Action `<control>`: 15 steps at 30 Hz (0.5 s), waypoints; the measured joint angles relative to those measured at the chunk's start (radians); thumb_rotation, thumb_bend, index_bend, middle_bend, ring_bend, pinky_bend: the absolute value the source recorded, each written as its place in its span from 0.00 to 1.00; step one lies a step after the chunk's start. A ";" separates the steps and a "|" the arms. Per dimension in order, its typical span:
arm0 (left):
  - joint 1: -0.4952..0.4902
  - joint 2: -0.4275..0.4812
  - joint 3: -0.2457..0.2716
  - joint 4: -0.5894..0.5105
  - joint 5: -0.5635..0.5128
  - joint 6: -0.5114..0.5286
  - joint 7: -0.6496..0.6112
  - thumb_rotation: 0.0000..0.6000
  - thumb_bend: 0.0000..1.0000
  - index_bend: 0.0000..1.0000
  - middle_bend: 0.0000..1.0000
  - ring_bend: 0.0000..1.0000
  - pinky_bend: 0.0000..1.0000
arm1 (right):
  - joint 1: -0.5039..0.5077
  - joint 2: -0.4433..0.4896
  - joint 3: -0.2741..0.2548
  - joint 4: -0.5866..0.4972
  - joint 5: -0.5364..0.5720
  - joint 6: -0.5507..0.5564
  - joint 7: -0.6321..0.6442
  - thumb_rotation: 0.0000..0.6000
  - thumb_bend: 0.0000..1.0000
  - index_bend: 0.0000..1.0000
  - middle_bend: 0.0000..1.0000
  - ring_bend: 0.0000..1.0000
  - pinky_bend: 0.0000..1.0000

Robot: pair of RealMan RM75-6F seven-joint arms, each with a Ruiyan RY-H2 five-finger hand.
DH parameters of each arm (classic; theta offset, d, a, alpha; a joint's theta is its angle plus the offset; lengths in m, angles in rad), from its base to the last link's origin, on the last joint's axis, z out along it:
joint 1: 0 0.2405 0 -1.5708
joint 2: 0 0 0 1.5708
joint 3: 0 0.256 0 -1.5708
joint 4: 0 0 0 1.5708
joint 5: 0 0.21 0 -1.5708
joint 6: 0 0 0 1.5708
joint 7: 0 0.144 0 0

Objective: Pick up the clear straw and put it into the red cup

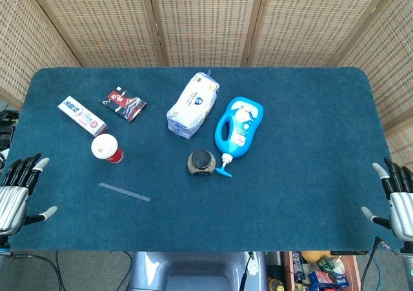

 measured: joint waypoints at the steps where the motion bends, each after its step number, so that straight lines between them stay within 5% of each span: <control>1: 0.000 0.000 -0.001 0.000 0.001 -0.002 0.000 1.00 0.06 0.00 0.00 0.00 0.00 | 0.000 0.001 0.000 -0.001 0.000 0.000 0.002 1.00 0.00 0.00 0.00 0.00 0.00; 12: -0.098 -0.014 0.012 0.015 0.155 -0.132 -0.030 1.00 0.07 0.01 0.00 0.00 0.00 | 0.006 0.006 0.001 -0.004 0.001 -0.016 0.015 1.00 0.00 0.00 0.00 0.00 0.00; 15: -0.162 -0.027 0.013 0.015 0.199 -0.210 -0.058 1.00 0.07 0.18 0.00 0.00 0.00 | 0.008 0.004 0.001 -0.005 0.003 -0.021 0.011 1.00 0.00 0.00 0.00 0.00 0.00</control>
